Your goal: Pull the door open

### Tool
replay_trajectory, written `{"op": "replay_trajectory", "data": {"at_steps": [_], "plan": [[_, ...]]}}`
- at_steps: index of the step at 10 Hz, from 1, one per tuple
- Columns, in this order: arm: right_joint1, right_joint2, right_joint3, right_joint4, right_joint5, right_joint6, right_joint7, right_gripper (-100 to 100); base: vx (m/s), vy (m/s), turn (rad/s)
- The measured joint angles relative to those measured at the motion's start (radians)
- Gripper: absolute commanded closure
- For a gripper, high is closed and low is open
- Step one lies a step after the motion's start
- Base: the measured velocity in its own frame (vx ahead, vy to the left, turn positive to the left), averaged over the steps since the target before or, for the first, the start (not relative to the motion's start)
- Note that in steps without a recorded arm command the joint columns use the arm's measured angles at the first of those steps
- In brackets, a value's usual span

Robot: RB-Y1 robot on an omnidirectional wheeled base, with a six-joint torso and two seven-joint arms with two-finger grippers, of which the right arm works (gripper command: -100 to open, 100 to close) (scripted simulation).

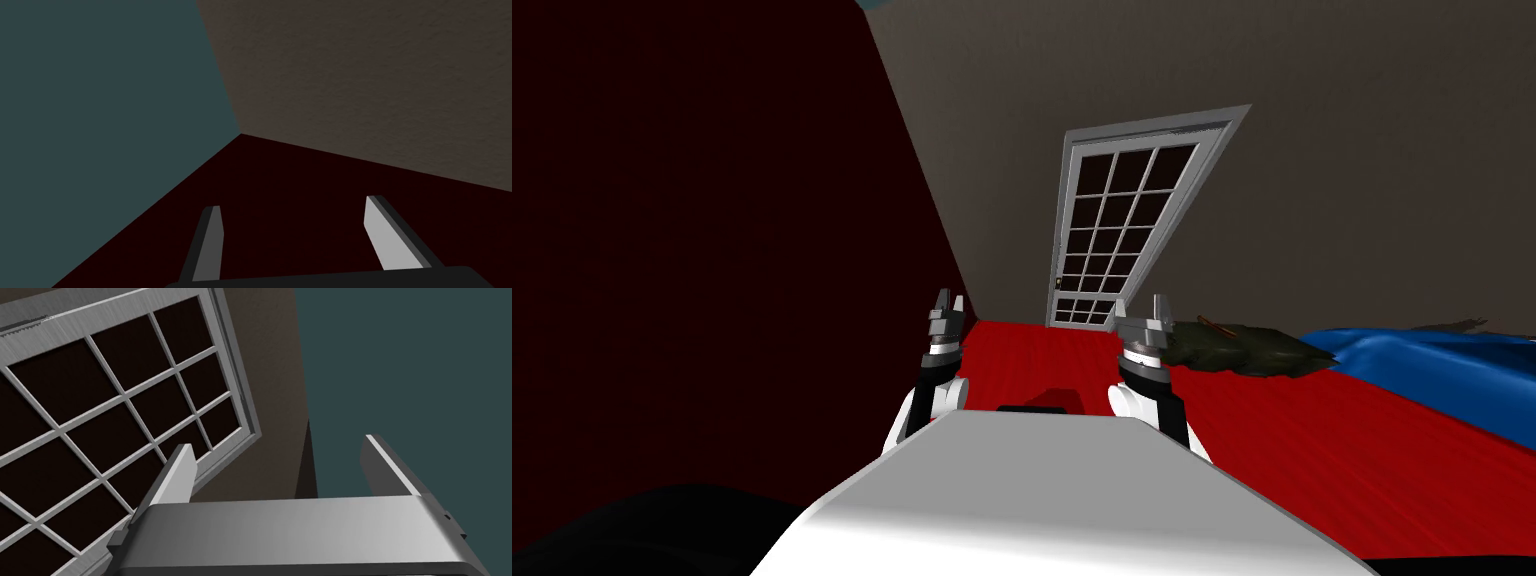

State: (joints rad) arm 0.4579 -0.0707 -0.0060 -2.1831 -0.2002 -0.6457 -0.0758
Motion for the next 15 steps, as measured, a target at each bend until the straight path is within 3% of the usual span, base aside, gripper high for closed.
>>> {"op": "replay_trajectory", "data": {"at_steps": [4,11,15], "plan": [[-0.02,-0.024,0.017,0.081,-0.066,-0.017,-0.073,-100,0.112,-0.022,0.104],[-0.037,-0.059,0.059,0.227,-0.173,-0.071,-0.201,-100,0.097,-0.019,0.1],[-0.062,-0.091,0.075,0.334,-0.249,-0.102,-0.291,-100,0.089,-0.03,0.115]]}}
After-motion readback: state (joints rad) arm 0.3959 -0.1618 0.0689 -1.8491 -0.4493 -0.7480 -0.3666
